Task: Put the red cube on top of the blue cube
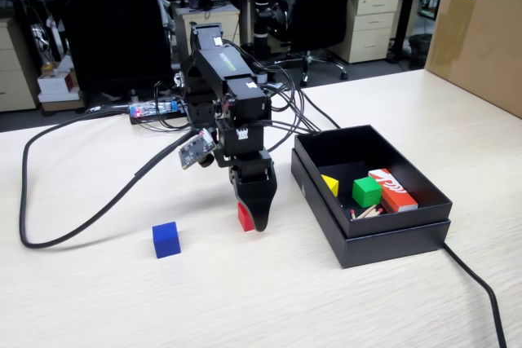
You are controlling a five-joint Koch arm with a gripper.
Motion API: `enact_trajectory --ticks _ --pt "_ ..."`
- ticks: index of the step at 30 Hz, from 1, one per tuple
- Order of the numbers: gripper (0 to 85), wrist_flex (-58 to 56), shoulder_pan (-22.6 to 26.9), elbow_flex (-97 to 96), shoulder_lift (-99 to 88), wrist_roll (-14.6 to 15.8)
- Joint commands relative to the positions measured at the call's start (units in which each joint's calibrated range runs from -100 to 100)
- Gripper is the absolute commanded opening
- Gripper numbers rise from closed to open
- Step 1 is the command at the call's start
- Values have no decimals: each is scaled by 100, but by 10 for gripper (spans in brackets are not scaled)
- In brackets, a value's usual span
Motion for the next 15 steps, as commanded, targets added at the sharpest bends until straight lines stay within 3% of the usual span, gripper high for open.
enact_trajectory --ticks 1,6,9,11,15 --pt "432 137 -5 471 -63 -15" --pt "420 318 -29 507 40 -24" --pt "364 404 -34 516 86 -24" --pt "273 422 -34 552 97 -24" --pt "257 430 -34 516 143 -24"
